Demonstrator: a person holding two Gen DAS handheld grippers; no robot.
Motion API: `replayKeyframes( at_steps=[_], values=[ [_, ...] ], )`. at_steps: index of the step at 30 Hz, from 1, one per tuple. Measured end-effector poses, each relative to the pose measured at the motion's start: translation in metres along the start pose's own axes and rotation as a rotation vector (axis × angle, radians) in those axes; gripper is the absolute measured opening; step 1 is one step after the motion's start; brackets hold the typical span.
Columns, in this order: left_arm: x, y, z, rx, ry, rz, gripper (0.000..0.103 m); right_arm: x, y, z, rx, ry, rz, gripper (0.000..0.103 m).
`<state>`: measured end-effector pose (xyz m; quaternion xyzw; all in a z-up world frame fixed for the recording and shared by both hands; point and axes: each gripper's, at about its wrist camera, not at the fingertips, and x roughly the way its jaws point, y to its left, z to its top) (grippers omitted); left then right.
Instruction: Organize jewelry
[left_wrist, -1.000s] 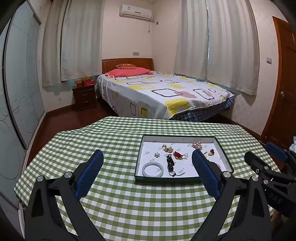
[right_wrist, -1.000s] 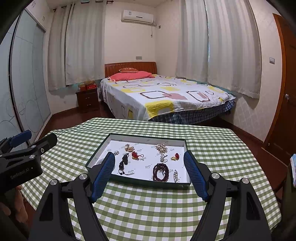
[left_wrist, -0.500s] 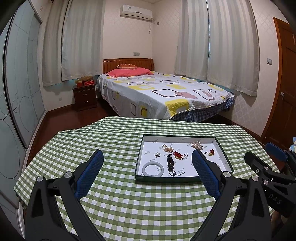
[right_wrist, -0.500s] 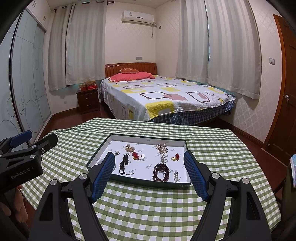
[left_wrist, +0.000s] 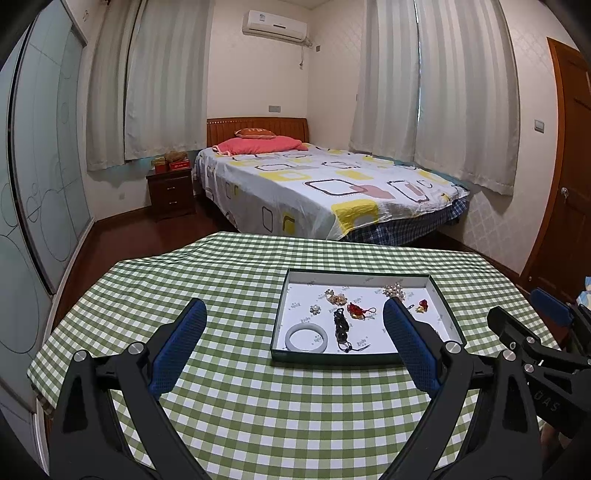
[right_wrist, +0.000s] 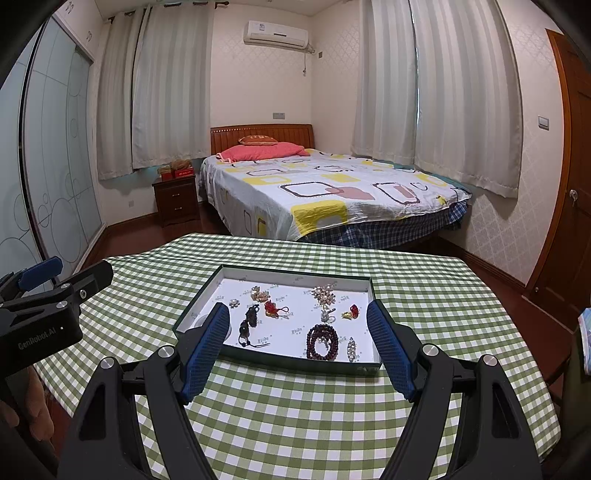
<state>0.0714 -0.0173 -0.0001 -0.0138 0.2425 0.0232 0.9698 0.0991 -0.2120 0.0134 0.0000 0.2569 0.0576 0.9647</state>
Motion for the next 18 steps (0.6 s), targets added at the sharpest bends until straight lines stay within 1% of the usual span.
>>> replayKeyframes(
  at_steps=[10, 13, 18],
  values=[
    [-0.0019, -0.0045, -0.0017, 0.02, -0.005, -0.011, 0.094, -0.0003, 0.0009, -0.0005, -0.001, 0.0, 0.0, 0.074],
    [-0.0037, -0.0053, -0.0019, 0.023, -0.012, -0.008, 0.099, -0.0001, 0.0017, -0.0014, -0.002, 0.001, 0.0, 0.074],
    [-0.0039, -0.0045, -0.002, 0.018, -0.012, -0.02, 0.099, -0.0008, 0.0019, -0.0022, -0.002, 0.002, 0.0, 0.074]
  ],
)
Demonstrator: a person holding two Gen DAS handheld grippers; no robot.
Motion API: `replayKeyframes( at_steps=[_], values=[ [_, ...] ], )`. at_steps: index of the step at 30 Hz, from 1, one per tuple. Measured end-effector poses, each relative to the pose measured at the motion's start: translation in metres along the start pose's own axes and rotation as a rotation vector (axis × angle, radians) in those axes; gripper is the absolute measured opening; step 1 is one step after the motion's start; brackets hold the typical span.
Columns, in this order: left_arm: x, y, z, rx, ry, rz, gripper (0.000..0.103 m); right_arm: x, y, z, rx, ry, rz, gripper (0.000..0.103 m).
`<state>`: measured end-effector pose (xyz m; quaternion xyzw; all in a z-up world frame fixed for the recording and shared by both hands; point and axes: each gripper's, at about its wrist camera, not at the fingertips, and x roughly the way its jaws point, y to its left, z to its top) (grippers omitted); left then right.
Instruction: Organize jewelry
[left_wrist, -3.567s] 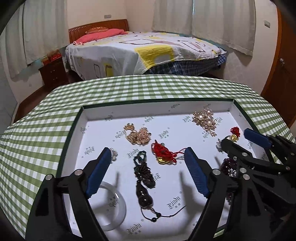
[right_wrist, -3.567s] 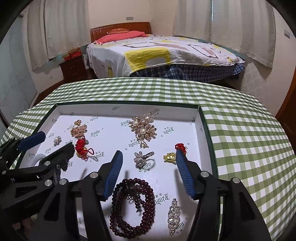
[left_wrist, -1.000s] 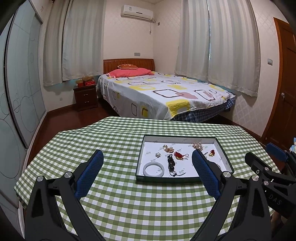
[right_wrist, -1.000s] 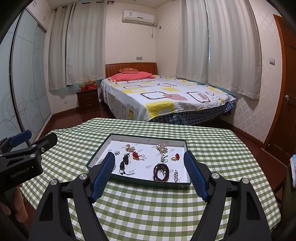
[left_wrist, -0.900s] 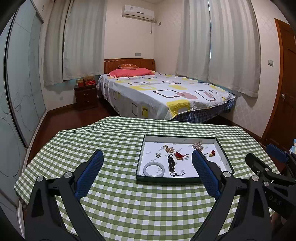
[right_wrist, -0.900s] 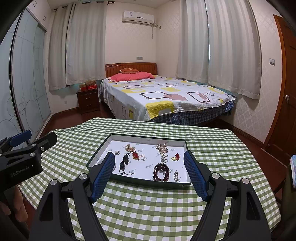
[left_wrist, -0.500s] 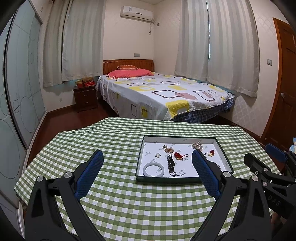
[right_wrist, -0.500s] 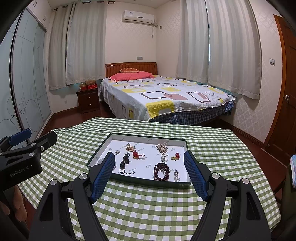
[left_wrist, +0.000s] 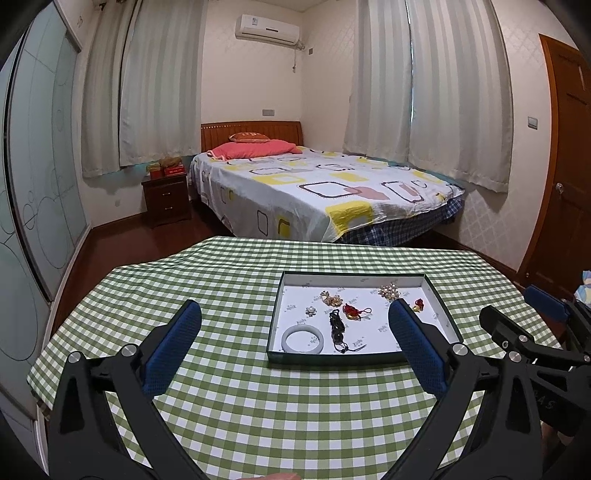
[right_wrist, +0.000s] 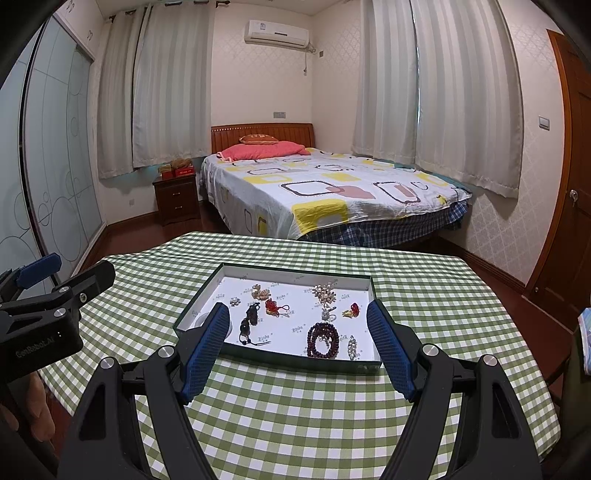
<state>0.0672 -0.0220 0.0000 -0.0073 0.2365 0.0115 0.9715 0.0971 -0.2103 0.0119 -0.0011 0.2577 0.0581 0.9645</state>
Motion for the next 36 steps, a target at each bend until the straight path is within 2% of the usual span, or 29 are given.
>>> replayKeyframes(
  at_steps=[18, 24, 36],
  values=[
    [-0.0046, -0.003, -0.0012, 0.026, -0.017, 0.013, 0.099, -0.0005, 0.001, -0.0007, -0.002, 0.0, -0.001, 0.074],
    [-0.0041, -0.0019, -0.0013, 0.019, -0.009, -0.027, 0.099, -0.0017, 0.0007, -0.0029, -0.003, -0.001, -0.002, 0.074],
    [-0.0025, -0.0041, -0.0001, 0.02, -0.024, -0.015, 0.099, -0.0032, -0.0003, -0.0054, -0.006, 0.001, -0.002, 0.074]
  ],
)
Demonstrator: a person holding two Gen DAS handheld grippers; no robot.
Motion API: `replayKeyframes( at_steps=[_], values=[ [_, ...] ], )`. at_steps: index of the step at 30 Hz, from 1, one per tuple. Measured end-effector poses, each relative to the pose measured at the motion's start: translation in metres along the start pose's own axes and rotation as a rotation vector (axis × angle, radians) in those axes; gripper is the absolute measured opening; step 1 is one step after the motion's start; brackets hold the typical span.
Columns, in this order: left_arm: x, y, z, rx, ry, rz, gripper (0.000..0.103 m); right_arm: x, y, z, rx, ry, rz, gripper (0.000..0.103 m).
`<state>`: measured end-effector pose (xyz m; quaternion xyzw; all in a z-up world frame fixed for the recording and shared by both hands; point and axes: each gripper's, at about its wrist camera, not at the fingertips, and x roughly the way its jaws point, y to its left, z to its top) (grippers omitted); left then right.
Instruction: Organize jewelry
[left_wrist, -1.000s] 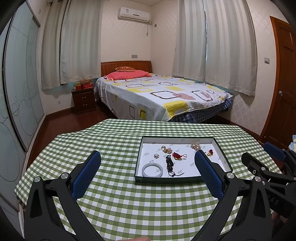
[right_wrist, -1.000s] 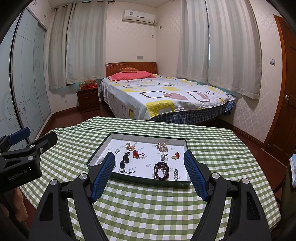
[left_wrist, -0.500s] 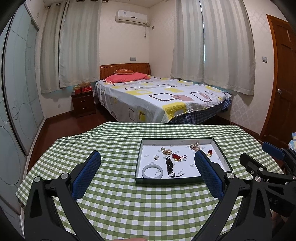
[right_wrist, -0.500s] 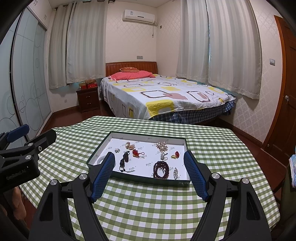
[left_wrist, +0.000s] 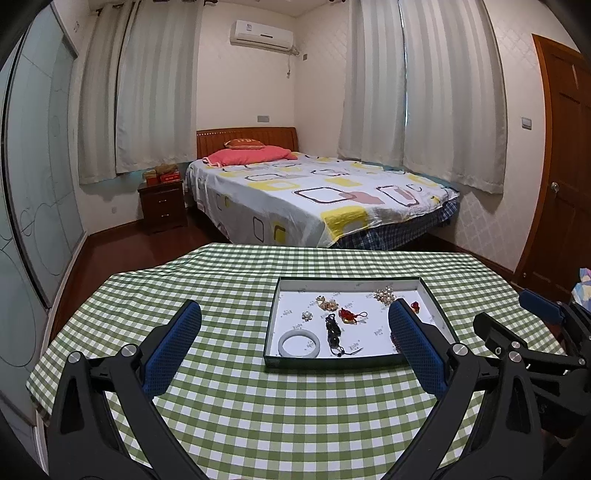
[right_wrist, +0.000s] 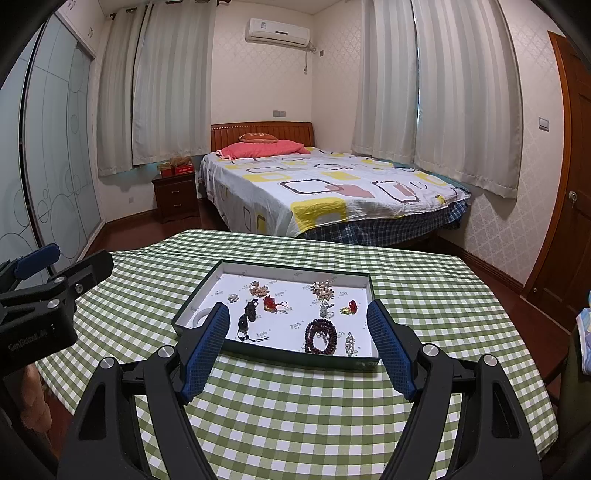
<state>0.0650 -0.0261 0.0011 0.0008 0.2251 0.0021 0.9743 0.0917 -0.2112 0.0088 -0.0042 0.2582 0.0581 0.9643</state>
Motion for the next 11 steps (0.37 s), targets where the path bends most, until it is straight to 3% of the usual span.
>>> replayKeyframes(
  at_steps=[5, 11],
  values=[
    [0.012, 0.003, -0.003, 0.009, 0.014, 0.034, 0.099, 0.002, -0.008, -0.003, 0.006, 0.009, -0.005, 0.074],
    [0.064, 0.031, -0.02, -0.016, 0.137, 0.086, 0.099, 0.028, -0.042, -0.011, 0.053, 0.038, -0.055, 0.079]
  ],
)
